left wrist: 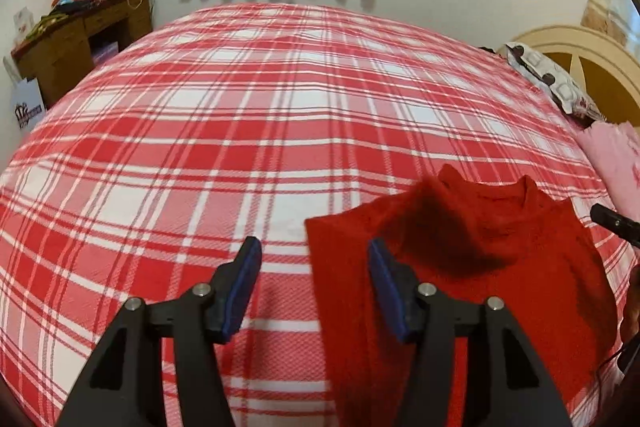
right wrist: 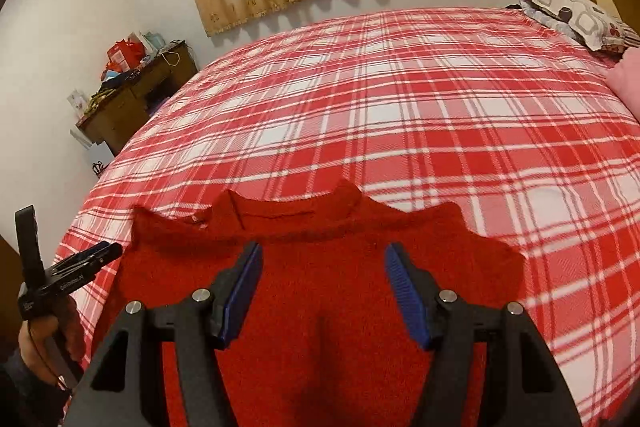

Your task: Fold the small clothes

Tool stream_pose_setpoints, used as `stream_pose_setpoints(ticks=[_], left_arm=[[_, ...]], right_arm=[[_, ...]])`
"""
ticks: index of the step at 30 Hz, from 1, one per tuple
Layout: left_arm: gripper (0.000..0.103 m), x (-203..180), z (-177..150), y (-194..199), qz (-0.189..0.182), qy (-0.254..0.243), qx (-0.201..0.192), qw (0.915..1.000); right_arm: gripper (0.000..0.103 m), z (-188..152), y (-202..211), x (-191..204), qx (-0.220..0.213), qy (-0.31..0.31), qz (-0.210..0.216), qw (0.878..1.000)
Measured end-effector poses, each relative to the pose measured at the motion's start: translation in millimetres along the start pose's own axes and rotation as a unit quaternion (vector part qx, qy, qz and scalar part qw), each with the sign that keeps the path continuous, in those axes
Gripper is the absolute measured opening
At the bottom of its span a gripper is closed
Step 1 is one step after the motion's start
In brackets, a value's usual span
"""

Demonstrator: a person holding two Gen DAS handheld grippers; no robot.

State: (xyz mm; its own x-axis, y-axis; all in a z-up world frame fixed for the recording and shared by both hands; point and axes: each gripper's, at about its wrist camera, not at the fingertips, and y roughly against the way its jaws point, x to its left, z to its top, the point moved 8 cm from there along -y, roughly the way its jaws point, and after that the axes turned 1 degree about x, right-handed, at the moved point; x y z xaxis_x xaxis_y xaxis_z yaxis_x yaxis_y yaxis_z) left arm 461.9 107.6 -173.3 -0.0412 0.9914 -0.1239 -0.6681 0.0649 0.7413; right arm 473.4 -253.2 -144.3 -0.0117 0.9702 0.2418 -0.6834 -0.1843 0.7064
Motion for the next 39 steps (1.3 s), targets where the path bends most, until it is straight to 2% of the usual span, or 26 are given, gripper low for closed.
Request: stream_pose_setpoints(ticks=[2,5,10,13,17,18,20,22,23,25,26,27,31,33,34,39], left_arm=[[0.058,3,-9,4,0.001,0.0,0.007,1.0],[0.058,3,-28,17,-0.017,0.005,0.019,0.9997],[0.058,-14,-64,60,-0.078,-0.003,0.005,0.9969],[0.059,-27,-83,72,-0.105,-0.016,0.003,0.9943],[0.055,-44,-101,73,-0.123,-0.03,-0.001,0.9919],[0.05,-45,-103,70,-0.123,-0.03,0.001,0.992],[0.045,-45,-104,63,-0.122,-0.024,0.009,0.9922],[0.045,-45,-105,60,-0.124,-0.016,0.01,0.9921],[0.041,-46,-104,60,-0.126,-0.015,0.009,0.9919],[0.034,-48,-104,60,-0.129,-0.015,0.011,0.9915],[0.027,-48,-104,60,-0.129,-0.016,0.011,0.9915],[0.007,-50,-107,60,-0.133,-0.02,0.013,0.9908],[0.005,-50,-113,62,-0.149,-0.014,0.024,0.9885],[0.005,-46,-117,67,-0.143,-0.016,0.018,0.9894],[0.005,-45,-120,69,-0.154,-0.014,0.02,0.9878],[0.005,-40,-132,63,-0.154,-0.008,0.034,0.9875]], right_arm=[[0.064,-13,8,-6,0.004,0.0,-0.005,1.0],[0.064,-35,26,-18,0.012,-0.011,-0.003,1.0],[0.064,-75,72,-40,-0.005,-0.023,-0.005,1.0],[0.064,-97,89,-60,-0.004,-0.042,-0.026,0.999],[0.064,-116,100,-68,0.0,-0.053,-0.022,0.998],[0.063,-119,101,-68,0.0,-0.05,-0.026,0.998],[0.057,-123,101,-69,0.003,-0.052,-0.023,0.998],[0.045,-129,97,-69,0.015,-0.05,-0.014,0.999],[0.04,-130,94,-68,0.02,-0.047,-0.012,0.999],[0.024,-133,86,-63,0.028,-0.04,-0.008,0.999],[0.007,-136,83,-61,0.032,-0.037,-0.011,0.999],[0.007,-139,82,-62,0.036,-0.035,-0.017,0.999],[0.007,-149,96,-58,0.035,-0.035,-0.005,0.999],[0.007,-154,102,-58,0.034,-0.026,-0.009,0.999],[0.007,-157,100,-60,0.041,-0.026,-0.008,0.999],[0.006,-169,87,-62,0.06,-0.024,-0.017,0.998]])
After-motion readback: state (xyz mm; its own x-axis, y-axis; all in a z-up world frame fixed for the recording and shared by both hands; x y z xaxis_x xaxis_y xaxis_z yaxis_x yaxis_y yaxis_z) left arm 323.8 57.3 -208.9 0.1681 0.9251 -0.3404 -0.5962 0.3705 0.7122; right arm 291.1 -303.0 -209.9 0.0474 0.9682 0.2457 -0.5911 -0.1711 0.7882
